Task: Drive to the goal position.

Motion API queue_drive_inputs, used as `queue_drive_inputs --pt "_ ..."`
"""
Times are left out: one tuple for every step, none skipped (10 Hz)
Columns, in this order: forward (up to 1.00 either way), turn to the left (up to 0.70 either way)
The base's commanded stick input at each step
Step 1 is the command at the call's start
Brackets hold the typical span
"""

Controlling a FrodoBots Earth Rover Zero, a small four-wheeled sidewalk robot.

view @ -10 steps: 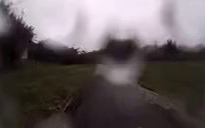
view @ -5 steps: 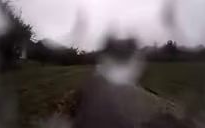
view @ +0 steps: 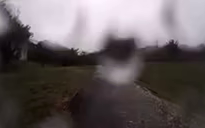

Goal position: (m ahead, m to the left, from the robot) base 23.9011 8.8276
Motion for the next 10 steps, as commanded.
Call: queue_drive_inputs --pt "0.7 0.0" --pt "0.7 0.0" --pt "0.7 0.0" --pt "0.7 0.0" --pt "0.7 0.0" --pt "0.7 0.0" --pt "0.7 0.0" --pt "0.7 0.0" --pt "0.7 0.0" --pt "0.7 0.0"
